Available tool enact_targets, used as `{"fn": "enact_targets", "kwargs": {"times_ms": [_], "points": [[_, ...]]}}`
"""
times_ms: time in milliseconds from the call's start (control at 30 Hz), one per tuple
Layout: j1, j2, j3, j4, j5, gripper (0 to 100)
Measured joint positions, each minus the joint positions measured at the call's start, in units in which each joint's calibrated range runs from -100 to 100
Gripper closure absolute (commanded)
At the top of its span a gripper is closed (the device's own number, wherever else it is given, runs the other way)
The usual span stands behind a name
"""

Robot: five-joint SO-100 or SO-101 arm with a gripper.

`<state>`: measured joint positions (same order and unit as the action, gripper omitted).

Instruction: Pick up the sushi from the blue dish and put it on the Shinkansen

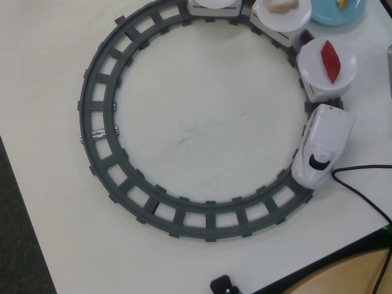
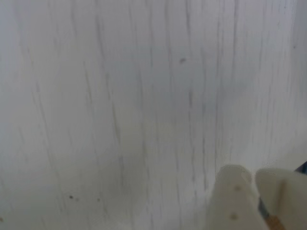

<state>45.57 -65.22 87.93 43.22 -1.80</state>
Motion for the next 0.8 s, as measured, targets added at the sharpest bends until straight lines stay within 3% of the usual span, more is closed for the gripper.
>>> {"fn": "enact_targets", "kwargs": {"times_ms": [100, 200, 400, 600, 800], "points": [[0.00, -3.87, 3.51, 2.89, -0.31, 98], [-0.55, -19.54, 8.46, 13.30, 0.00, 98], [-0.16, -32.00, 9.10, 15.92, 0.00, 98], [0.16, -29.56, 7.20, 16.01, 0.00, 98], [-0.71, -10.53, -10.45, 16.01, 0.00, 98]]}}
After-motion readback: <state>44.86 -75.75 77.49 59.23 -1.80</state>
